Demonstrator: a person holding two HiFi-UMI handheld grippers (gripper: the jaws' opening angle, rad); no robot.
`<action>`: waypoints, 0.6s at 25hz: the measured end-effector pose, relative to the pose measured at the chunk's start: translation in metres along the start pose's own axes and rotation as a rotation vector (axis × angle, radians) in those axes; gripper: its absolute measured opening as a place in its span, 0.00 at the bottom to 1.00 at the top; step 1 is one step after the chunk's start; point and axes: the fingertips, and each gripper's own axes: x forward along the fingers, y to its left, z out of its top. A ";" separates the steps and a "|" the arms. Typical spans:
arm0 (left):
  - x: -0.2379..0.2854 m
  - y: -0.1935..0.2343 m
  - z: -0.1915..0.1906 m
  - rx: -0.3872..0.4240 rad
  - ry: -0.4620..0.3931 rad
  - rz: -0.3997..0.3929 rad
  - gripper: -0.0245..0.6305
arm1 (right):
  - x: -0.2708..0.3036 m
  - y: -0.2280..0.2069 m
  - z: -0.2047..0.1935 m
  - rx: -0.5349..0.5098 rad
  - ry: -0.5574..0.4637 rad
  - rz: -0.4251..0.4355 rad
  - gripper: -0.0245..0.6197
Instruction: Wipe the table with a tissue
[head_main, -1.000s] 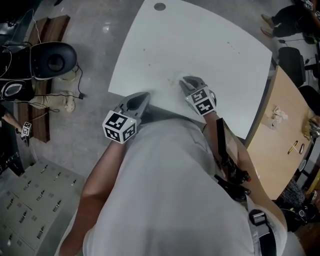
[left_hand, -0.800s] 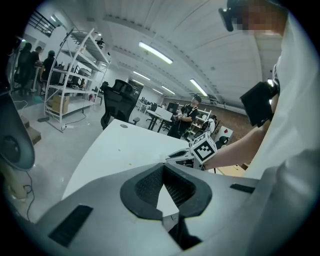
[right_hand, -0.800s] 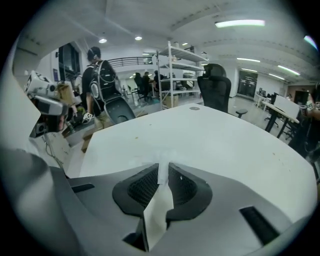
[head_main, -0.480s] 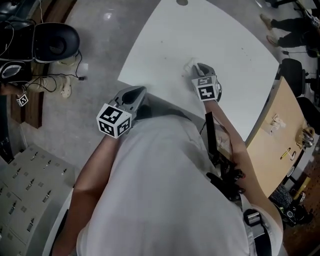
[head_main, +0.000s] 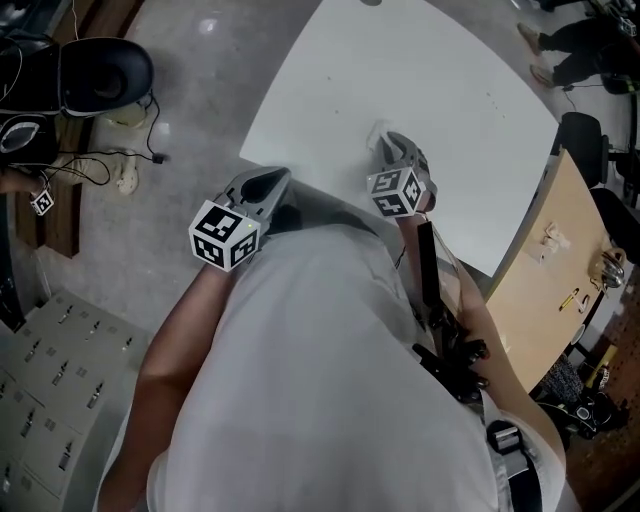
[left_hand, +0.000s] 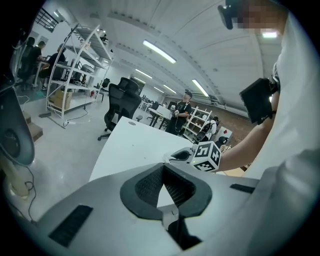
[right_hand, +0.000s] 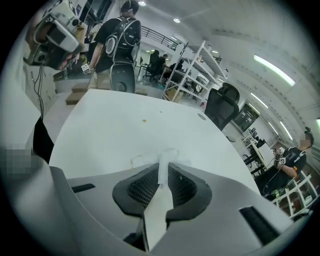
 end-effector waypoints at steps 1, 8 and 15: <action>0.001 0.001 0.001 0.004 0.002 -0.006 0.05 | -0.001 0.003 0.000 -0.008 0.001 0.000 0.12; 0.007 0.003 0.008 0.040 0.016 -0.074 0.05 | -0.015 0.034 0.002 -0.100 -0.014 0.049 0.12; 0.018 -0.001 0.005 0.051 0.038 -0.151 0.05 | -0.037 0.072 -0.007 -0.134 0.003 0.254 0.12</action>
